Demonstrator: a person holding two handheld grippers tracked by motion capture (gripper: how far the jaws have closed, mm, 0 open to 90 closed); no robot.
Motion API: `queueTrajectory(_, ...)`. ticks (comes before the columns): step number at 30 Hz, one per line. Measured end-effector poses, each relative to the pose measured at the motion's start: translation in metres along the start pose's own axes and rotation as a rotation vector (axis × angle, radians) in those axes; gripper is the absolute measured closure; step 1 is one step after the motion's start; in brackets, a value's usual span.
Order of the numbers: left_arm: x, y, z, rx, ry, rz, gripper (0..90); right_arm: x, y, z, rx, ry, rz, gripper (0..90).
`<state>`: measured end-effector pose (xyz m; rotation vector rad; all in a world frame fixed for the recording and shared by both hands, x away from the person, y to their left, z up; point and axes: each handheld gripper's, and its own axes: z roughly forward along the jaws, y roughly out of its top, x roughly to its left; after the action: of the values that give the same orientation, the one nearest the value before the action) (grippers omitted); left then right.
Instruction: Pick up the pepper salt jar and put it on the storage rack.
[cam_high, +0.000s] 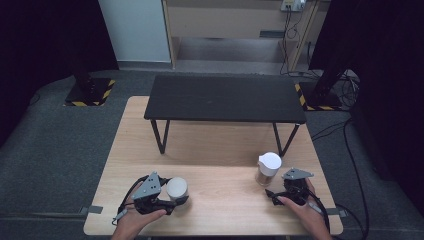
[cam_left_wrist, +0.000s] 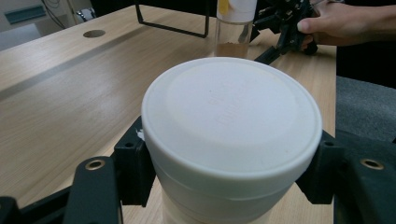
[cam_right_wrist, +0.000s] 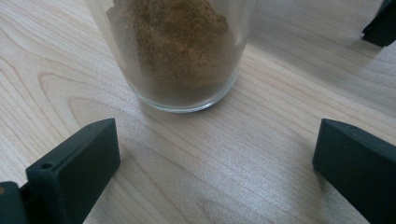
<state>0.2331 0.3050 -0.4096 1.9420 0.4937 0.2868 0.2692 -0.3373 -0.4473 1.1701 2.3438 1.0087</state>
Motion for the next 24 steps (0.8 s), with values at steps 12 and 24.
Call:
queueTrajectory(12, 0.0042, 0.0031, 0.0007, 0.004, -0.032, 0.015, 32.7, 0.0, 0.0, 0.0, 0.0, 0.0, 0.0, 1.4)
queueTrajectory(24, 0.0078, 0.006, -0.0028, 0.004, -0.028, 0.024, 32.7, 0.0, 0.0, 0.0, 0.0, 0.0, 0.0, 1.4)
